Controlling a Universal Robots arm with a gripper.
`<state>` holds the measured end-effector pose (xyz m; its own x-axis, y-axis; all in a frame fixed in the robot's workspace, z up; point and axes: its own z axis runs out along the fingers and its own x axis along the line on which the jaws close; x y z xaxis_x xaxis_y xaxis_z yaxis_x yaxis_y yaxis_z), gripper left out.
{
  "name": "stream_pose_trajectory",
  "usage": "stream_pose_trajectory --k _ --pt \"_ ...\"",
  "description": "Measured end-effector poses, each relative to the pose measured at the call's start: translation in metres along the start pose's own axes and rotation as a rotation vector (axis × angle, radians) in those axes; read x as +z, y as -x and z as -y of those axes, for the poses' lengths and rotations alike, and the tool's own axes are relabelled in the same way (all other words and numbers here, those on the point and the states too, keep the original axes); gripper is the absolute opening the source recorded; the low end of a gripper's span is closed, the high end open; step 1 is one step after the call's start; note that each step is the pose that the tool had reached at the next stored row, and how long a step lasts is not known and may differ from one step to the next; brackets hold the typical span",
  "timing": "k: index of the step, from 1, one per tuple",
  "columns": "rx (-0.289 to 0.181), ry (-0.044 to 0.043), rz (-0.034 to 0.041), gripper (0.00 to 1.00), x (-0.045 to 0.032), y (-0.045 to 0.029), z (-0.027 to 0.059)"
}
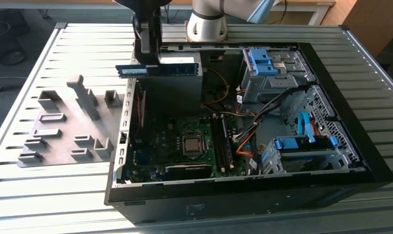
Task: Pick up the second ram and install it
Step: 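Pick up the second ram and move it above second insertion slot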
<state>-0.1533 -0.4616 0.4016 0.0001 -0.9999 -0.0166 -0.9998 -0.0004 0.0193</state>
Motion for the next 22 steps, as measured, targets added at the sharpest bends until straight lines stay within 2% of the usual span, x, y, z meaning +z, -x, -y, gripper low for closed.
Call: stream_pose_trajectory --k 10,22 --pt "0.0 0.0 0.0 0.14 0.0004 0.0 0.0186" --pt "0.0 0.0 0.0 0.14 0.0004 0.0 0.0197"
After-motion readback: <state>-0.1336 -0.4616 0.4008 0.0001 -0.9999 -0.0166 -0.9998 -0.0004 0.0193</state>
